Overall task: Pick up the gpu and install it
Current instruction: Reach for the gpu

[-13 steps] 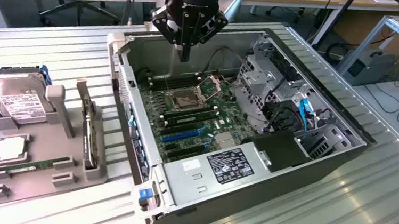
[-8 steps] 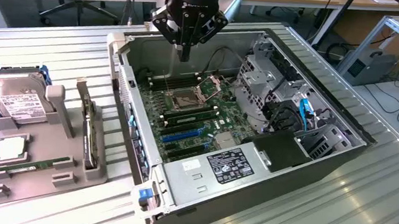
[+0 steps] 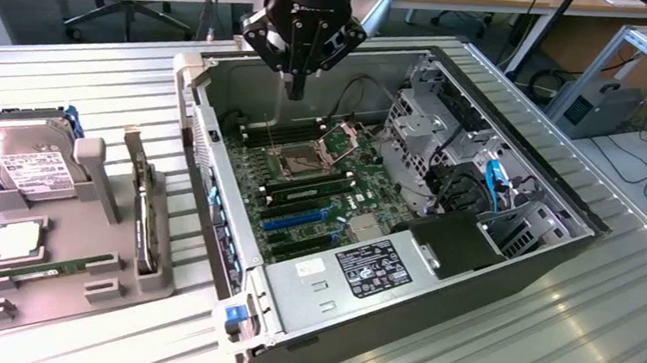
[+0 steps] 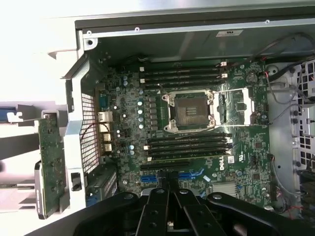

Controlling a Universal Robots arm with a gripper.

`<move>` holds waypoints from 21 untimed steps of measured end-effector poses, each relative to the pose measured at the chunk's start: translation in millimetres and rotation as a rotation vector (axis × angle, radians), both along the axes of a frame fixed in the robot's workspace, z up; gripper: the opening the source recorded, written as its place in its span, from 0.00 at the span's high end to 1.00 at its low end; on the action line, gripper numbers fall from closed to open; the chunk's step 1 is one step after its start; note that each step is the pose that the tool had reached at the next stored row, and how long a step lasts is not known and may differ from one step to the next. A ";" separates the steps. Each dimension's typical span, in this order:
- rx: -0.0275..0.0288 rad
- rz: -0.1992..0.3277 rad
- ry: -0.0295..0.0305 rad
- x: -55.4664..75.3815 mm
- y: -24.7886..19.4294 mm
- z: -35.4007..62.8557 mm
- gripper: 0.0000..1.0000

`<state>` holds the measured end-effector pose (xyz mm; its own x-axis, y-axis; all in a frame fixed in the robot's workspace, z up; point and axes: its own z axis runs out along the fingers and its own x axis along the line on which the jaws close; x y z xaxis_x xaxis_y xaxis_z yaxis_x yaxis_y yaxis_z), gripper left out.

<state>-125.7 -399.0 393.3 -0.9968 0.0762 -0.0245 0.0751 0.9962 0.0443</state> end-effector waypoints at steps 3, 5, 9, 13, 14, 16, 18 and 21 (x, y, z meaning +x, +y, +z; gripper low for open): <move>0.0000 0.000 0.0000 -5.3 0.0 0.0 0.89; 0.0000 0.000 0.0000 -6.9 0.0 0.0 0.89; 0.0000 0.000 0.0000 -11.1 0.0 0.0 0.89; 0.0000 0.000 0.0000 -14.9 0.0 0.0 0.89; 0.0000 0.000 0.0000 -15.7 0.0 0.0 0.89; 0.0000 0.000 0.0000 -17.1 0.0 0.0 0.89; 0.0000 0.000 0.0000 -18.4 0.0 0.0 0.89; 0.0001 0.000 0.0000 -20.1 0.0 0.0 0.89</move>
<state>-145.8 -398.9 393.3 -0.9968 0.0762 -0.0245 0.0751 0.9962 0.0444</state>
